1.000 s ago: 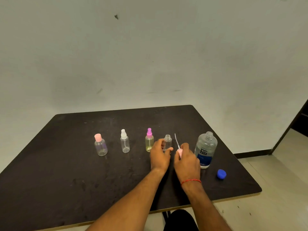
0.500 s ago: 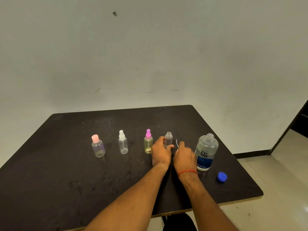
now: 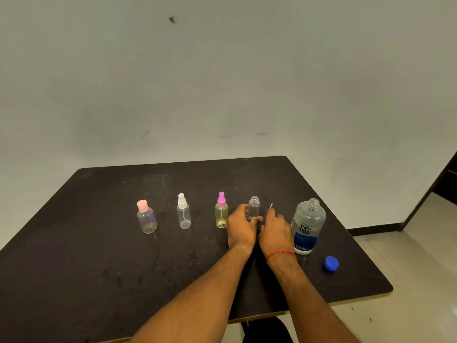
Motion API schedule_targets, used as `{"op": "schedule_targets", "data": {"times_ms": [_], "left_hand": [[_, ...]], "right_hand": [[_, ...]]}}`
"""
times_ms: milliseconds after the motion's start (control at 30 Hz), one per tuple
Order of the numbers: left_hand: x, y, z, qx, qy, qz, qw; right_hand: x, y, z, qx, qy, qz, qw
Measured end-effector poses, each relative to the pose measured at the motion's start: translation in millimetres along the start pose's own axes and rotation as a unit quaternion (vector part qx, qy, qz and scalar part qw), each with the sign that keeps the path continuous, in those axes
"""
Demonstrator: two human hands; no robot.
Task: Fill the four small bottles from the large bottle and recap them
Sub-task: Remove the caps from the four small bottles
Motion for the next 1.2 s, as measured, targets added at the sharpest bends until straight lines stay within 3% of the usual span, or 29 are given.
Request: {"op": "schedule_targets", "data": {"times_ms": [433,700,1033,1200], "left_hand": [[-17.8,-25.1,-5.9,0.040,0.005,0.053,0.998],[-54.5,-59.4,-7.2,0.099,-0.025,0.109,0.989],[-110.4,-64.1,-32.9,0.090,-0.028,0.139,0.986],[-125.0,-59.0,-41.3,0.100,-0.007,0.135,0.986]], "right_hand": [[-7.0,-6.5,-3.5,-0.009,-0.039,-0.009,0.999],[-20.0,-19.9,-9.7,-0.025,-0.037,0.033,0.998],[-56.9,-39.0,-31.1,-0.099,0.026,0.110,0.989],[-52.0,-41.4,-58.1,-0.161,0.055,0.099,0.980]]}}
Point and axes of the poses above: each hand's wrist, its own y-axis towards the middle knuckle, its own x-axis out of the palm, z = x × y, the point moved 4 cm from there along y, towards the middle knuckle, and after that the axes turned 10 degrees about -z, right-handed, at the moved point
